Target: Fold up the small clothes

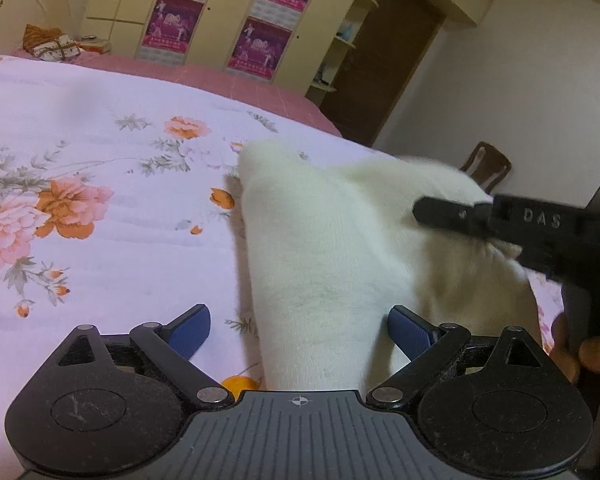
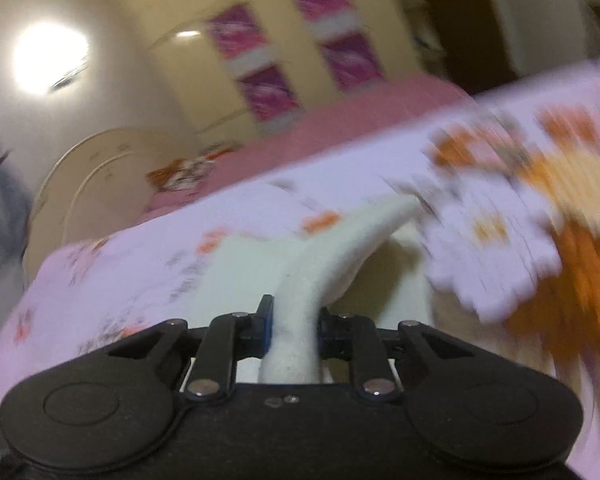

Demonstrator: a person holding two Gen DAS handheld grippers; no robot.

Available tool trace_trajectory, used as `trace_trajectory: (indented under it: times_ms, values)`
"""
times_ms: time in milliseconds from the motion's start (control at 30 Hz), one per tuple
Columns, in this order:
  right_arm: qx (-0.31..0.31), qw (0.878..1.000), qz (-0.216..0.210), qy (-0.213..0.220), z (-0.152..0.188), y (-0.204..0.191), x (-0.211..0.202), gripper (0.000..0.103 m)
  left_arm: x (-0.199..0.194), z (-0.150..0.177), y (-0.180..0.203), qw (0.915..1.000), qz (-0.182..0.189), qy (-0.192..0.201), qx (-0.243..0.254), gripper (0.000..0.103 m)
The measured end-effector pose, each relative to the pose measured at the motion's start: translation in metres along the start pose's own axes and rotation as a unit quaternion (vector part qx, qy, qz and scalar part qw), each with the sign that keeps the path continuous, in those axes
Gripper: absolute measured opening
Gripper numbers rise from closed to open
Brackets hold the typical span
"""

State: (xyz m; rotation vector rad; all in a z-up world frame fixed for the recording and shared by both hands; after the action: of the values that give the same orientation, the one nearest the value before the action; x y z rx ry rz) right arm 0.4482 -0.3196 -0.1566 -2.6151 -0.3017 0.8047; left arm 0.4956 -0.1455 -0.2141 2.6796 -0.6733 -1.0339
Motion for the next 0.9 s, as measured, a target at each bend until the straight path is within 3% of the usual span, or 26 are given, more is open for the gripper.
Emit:
trace_trajectory:
  times_ms: [133, 200, 233, 300, 367, 433, 600, 700, 833, 900]
  values:
    - [0.007, 0.999, 0.017, -0.037, -0.003, 0.023, 0.017, 0.018, 0.009, 0.000, 0.004, 0.9999, -0.004, -0.006, 0.014, 0.095]
    - [0.067, 0.994, 0.041, -0.070, 0.007, 0.051, 0.024, 0.019, 0.011, 0.000, 0.007, 0.9995, -0.008, -0.010, 0.030, 0.095]
    - [0.100, 0.992, 0.033, -0.068, 0.011, 0.057, 0.022, 0.019, 0.011, 0.000, 0.007, 0.9993, -0.007, -0.012, 0.034, 0.095]
    - [0.123, 0.990, 0.029, -0.062, 0.016, 0.059, 0.013, 0.019, 0.009, -0.001, 0.005, 0.9993, -0.004, -0.015, 0.034, 0.095]
    - [0.123, 0.990, 0.036, -0.061, 0.018, 0.055, 0.002, 0.027, 0.006, -0.003, 0.003, 0.9994, 0.000, -0.020, 0.029, 0.095]
    - [0.143, 0.987, 0.016, -0.070, 0.022, 0.052, -0.011, 0.032, 0.001, -0.004, 0.000, 0.9994, 0.000, -0.024, 0.025, 0.095]
    - [0.144, 0.984, 0.010, -0.104, 0.050, 0.051, -0.041, 0.033, -0.012, 0.001, -0.002, 0.9989, 0.001, -0.032, 0.034, 0.095]
    - [0.148, 0.982, 0.014, -0.117, 0.068, 0.050, -0.056, 0.030, -0.015, 0.007, -0.002, 0.9986, 0.000, -0.037, 0.036, 0.095]
    - [0.152, 0.981, 0.018, -0.116, 0.081, 0.047, -0.072, 0.012, -0.016, 0.009, 0.003, 0.9981, 0.000, -0.042, 0.045, 0.095]
    - [0.150, 0.982, 0.012, -0.117, 0.083, 0.044, -0.080, 0.009, -0.016, 0.011, 0.007, 0.9977, 0.002, -0.046, 0.050, 0.095]
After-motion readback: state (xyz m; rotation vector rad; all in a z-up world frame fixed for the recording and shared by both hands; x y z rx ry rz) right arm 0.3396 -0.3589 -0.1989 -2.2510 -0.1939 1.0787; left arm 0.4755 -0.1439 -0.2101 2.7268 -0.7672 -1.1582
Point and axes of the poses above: each gripper's, at about its wrist camera, not at the fingertips, and x roughly the way its jaws point, y to its right, z to its underside, the point moved 7 cm from there along x, roughly the way its jaws point, and after that the axes turned 5 degrees about x, right-handed, at the moved point
